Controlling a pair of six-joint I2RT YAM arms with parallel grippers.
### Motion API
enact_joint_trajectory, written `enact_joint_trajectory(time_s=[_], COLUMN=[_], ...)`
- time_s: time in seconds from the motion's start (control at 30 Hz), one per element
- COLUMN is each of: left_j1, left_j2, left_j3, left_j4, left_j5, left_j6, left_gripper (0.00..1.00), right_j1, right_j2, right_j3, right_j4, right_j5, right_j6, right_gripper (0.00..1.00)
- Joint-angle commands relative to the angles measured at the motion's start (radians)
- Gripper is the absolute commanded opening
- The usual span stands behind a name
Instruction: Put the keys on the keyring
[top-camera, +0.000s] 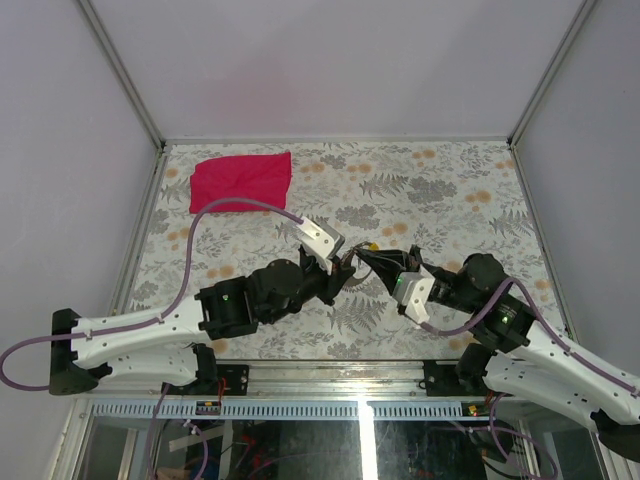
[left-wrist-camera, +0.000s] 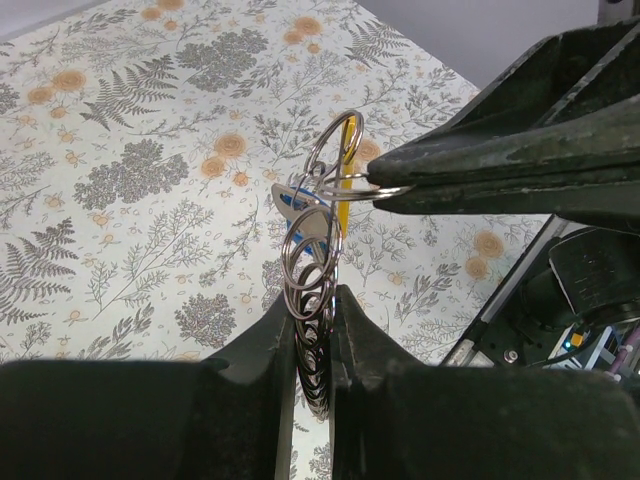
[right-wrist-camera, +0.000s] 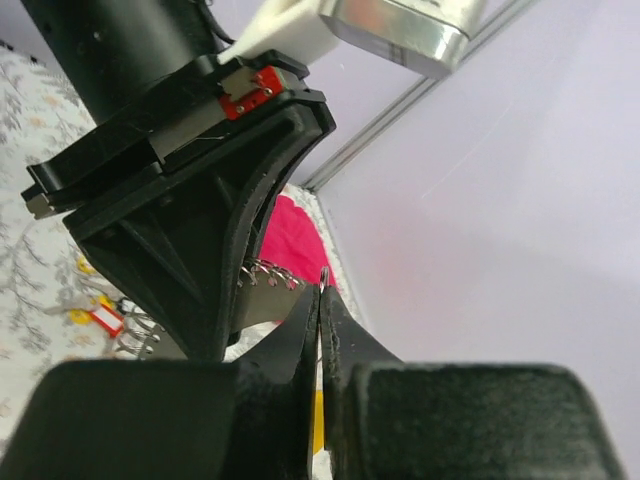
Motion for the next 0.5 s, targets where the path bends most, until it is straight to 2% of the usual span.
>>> enact_joint_trajectory(time_s=[0.0, 0.1, 0.17, 0.27, 0.47], left_j1=[0.002, 0.002, 0.002, 0.002, 0.001], left_j2=[-0.032, -0.048, -0.060, -0.075, -0.087], left_j3=[0.024, 0.012, 0.001, -0.011, -0.021], left_j4=[0.045, 0.056, 0.071, 0.093, 0.129], left_j5=[-0.019, -0.010, 0.003, 0.027, 0.072], left_j6=[0.007, 0.020, 0.034, 0.054, 0.091], left_gripper=[0.00, 0.02, 0.09, 0.16, 0.27], right_j1=[0.009, 0.009, 0.008, 0.008, 0.008], right_j2=[-0.018, -0.032, -0.034, -0.035, -0.009], right_j3=[-0.024, -0.060, -0.076, -0.107, -0.123], right_j4=[0.130, 0.201, 0.245, 0.323, 0.403], right_j5=[0.084, 0.123, 0.136, 0.153, 0.164], right_j6=[0.238, 0.373, 0.445, 0.540, 0.616], right_gripper=[0.00, 0.00, 0.00, 0.00, 0.00])
